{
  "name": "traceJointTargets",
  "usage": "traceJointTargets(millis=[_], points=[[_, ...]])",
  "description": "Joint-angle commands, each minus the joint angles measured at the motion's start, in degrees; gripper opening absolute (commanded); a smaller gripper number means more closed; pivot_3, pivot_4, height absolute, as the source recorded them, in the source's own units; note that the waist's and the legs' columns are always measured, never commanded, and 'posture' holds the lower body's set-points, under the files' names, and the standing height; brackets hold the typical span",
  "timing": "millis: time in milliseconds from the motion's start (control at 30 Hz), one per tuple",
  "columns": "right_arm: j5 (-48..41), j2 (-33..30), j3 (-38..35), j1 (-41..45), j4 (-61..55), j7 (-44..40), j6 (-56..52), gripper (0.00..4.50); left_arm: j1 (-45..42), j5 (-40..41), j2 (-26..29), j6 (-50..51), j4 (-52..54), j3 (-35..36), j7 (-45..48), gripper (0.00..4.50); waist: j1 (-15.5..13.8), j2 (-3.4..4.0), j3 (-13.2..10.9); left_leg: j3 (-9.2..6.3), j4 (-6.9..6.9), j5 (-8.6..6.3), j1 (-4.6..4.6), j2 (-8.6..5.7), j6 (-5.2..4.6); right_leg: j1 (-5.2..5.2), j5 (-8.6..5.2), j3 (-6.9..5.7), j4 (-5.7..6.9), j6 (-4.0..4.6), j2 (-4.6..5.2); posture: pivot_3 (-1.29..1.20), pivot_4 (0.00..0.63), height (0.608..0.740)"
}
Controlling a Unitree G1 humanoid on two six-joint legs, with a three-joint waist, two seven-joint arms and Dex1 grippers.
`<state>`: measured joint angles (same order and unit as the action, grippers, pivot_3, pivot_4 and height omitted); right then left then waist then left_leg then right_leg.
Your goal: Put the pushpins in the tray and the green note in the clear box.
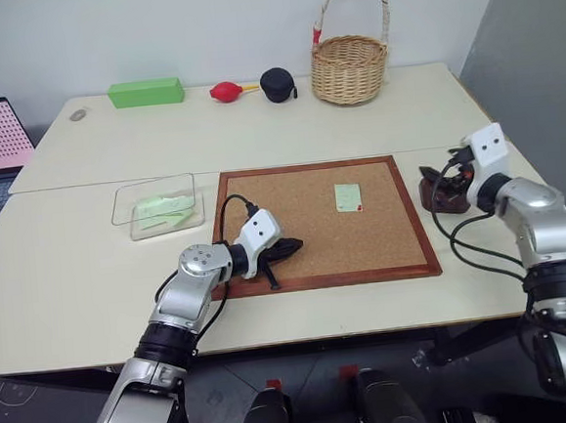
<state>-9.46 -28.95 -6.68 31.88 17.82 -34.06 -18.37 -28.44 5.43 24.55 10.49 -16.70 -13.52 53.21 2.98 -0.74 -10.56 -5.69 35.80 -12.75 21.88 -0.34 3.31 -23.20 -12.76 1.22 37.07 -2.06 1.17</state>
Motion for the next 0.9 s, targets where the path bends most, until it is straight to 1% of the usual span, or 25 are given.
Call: traceJointTargets(millis=[33, 167, 500, 633, 733, 833, 900], points=[[-1.77, 3.06, 1.64, -1.61, -4.86, -0.52, -0.42, 3.71, 1.26, -1.72, 0.2, 2.05, -3.5, -1.38, 0.3, 0.0, 0.02, 0.02, 0.01, 0.0, 0.0, 0.0, -0.01, 0.01, 0.0, 0.0, 0.0, 0.0, 0.01, 0.0, 0.0, 0.0, 0.15, 0.74], [-0.65, 6.3, 4.28, -2.21, -4.15, -0.08, 1.59, 3.71, 1.32, -0.77, 0.13, 3.43, -3.06, -0.58, 0.53, 0.0, 0.01, 0.02, 0.01, 0.01, 0.01, 0.0, -0.01, 0.0, 0.0, -0.01, 0.0, 0.0, 0.02, 0.0, 0.0, 0.0, 0.15, 0.74], [2.36, 9.21, 8.13, 0.82, 2.74, 0.31, 5.91, 3.71, 1.86, 0.44, 0.46, 5.62, -1.93, 0.54, 0.61, 0.0, 0.16, 0.02, 0.01, -0.03, -0.01, 0.0, -0.02, 0.02, 0.0, -0.01, -0.01, -0.05, 0.01, 0.01, -0.01, 0.0, 0.15, 0.74], [3.17, 10.05, 8.8, 2.22, 6.11, 0.5, 7.44, 3.02, 2.15, 0.42, 0.51, 6.07, -1.41, 0.65, 0.65, 0.0, 0.24, 0.02, 0.01, -0.03, -0.02, 0.0, -0.02, 0.02, 0.0, -0.02, -0.01, -0.05, 0.01, 0.01, -0.01, 0.0, 0.15, 0.74], [3.81, 10.55, 8.92, 3.24, 8.52, 0.56, 8.44, 2.32, 2.35, 0.39, 0.49, 6.31, -1.05, 0.68, 0.63, 0.0, 0.32, 0.02, 0.01, -0.03, -0.03, 0.0, -0.04, 0.03, 0.0, -0.02, -0.01, -0.05, 0.02, 0.01, -0.02, 0.0, 0.15, 0.74], [4.13, 10.8, 9.09, 3.74, 9.63, 0.25, 8.95, 1.84, 2.58, 0.4, 0.49, 6.48, -0.69, 0.68, 0.58, 0.0, 0.32, 0.02, 0.01, -0.03, -0.03, 0.0, -0.03, 0.03, 0.0, -0.02, -0.01, -0.05, 0.02, 0.01, -0.03, 0.0, 0.15, 0.74], [4.21, 10.84, 9.29, 3.85, 9.88, -0.02, 9.0, 1.41, 2.73, 0.4, 0.56, 6.56, -0.5, 0.69, 0.53, 0.0, 0.32, 0.02, 0.01, -0.02, -0.03, 0.0, -0.03, 0.03, 0.0, -0.02, -0.01, -0.04, 0.01, 0.01, -0.03, 0.0, 0.15, 0.74]])
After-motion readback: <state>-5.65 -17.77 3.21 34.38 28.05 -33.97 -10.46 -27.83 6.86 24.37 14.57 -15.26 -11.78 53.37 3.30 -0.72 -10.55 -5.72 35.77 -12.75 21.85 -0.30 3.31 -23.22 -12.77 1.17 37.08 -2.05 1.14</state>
